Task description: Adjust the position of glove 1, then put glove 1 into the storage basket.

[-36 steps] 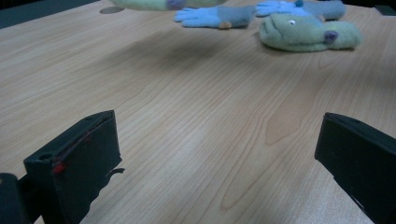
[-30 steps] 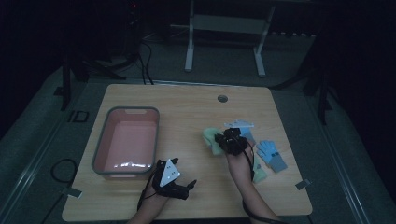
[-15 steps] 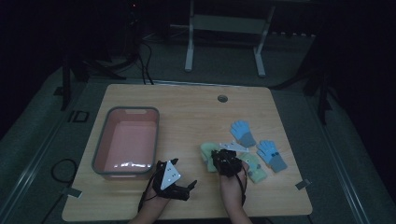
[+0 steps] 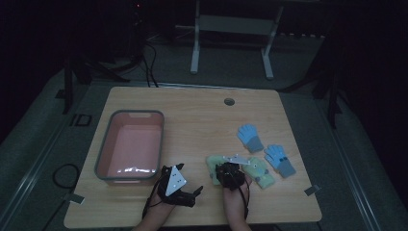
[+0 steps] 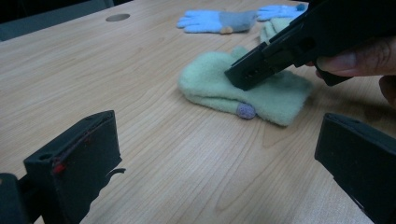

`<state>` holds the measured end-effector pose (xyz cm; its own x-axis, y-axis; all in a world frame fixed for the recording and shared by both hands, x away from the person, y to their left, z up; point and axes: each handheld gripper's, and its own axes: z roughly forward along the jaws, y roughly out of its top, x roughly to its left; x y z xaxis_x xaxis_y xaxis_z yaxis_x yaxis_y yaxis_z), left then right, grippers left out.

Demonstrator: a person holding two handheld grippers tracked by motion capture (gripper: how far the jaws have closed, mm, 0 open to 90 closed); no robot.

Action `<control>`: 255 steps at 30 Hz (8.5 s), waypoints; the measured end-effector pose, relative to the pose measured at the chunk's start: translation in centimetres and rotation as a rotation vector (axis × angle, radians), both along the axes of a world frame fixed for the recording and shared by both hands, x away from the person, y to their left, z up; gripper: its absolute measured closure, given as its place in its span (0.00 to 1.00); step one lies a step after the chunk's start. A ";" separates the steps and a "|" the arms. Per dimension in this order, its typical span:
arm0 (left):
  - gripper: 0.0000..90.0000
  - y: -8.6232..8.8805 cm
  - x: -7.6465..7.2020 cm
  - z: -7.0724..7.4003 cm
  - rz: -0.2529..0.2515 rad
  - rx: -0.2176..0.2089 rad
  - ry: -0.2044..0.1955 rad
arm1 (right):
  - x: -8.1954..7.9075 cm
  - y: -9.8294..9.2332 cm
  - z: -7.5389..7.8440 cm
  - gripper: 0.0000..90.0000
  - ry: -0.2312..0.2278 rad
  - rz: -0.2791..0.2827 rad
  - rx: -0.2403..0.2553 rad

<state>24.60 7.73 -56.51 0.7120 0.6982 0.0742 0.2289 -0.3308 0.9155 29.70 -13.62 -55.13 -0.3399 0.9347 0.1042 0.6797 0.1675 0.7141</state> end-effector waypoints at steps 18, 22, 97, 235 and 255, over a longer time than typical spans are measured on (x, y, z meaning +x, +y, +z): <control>0.00 0.0 0.1 0.0 -0.010 -0.007 0.003 | 2.0 -2.8 3.0 0.66 -0.064 0.257 -0.108; 0.00 0.1 0.1 0.0 -0.013 -0.009 0.003 | 3.1 -4.6 3.5 0.66 -0.056 0.311 -0.103; 0.00 -0.1 0.0 0.0 -0.007 0.005 -0.001 | -0.1 -10.9 6.3 0.96 -0.124 -0.095 -0.059; 0.06 -1.1 0.4 1.7 -0.121 -0.037 0.106 | 3.3 -5.0 5.5 0.17 -0.092 0.471 0.072; 0.26 -7.1 2.0 3.0 -0.399 0.261 -0.002 | 7.2 -4.9 4.8 0.36 0.032 0.586 0.107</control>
<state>26.61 0.59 -53.52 0.9206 0.3278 0.2121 0.0356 -0.6116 0.7904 36.86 -18.47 -50.35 -0.7909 0.5760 0.2067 0.5176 0.4493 0.7282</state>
